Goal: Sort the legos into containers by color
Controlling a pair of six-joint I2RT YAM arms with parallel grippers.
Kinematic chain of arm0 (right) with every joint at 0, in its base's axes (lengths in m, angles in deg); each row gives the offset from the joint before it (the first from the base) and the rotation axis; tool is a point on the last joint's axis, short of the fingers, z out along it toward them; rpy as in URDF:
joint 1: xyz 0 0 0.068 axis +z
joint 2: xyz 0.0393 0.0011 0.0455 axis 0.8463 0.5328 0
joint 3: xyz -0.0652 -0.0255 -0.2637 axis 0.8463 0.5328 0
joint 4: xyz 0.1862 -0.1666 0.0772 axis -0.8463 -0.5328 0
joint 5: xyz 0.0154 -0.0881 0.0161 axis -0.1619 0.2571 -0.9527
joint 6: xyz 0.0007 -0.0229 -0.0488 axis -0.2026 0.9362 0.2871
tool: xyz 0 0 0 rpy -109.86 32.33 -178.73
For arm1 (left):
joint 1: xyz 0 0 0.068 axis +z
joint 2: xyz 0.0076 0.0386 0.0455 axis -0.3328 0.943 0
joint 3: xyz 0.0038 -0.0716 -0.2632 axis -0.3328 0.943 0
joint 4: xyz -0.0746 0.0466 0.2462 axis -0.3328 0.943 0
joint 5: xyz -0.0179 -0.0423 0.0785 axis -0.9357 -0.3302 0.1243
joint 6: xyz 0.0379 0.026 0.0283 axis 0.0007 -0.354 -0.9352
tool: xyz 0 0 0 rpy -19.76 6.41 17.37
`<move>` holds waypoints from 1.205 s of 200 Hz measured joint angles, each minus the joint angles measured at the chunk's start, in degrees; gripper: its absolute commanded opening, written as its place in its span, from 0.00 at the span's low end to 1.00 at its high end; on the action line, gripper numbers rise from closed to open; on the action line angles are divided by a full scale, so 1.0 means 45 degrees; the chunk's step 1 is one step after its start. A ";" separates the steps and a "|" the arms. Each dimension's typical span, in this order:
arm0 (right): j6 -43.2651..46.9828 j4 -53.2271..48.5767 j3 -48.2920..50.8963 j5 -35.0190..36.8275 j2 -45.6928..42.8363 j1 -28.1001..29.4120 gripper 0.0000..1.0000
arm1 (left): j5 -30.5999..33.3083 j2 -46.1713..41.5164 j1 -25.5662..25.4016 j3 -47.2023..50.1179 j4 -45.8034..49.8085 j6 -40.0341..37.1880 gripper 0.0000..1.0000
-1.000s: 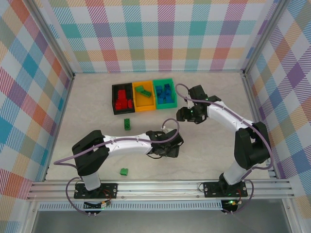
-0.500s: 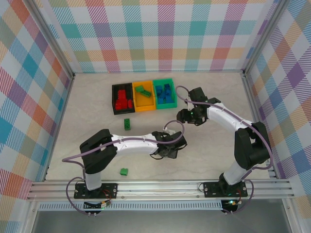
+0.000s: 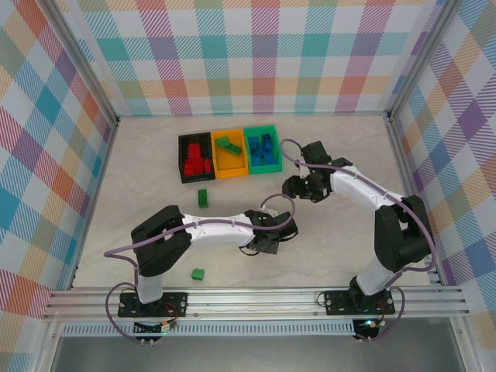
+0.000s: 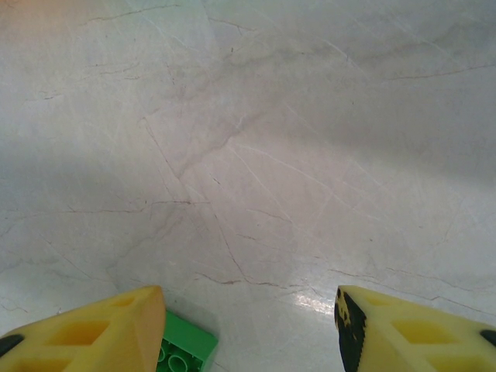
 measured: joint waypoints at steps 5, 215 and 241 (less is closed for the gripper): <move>0.0000 0.0005 0.0034 -0.0005 -0.0015 0.0000 0.61 | 0.0092 -0.0068 0.0000 -0.0024 0.0097 0.0000 0.29; -0.0865 0.1166 0.3152 -0.2079 -0.1375 0.0622 0.64 | 0.1175 0.2259 0.7291 -0.9413 0.3701 -0.3891 0.67; -0.0855 0.1316 0.3269 -0.2229 -0.1389 0.0758 0.66 | 0.0738 0.1151 0.7286 -0.7193 0.3041 -0.3813 0.67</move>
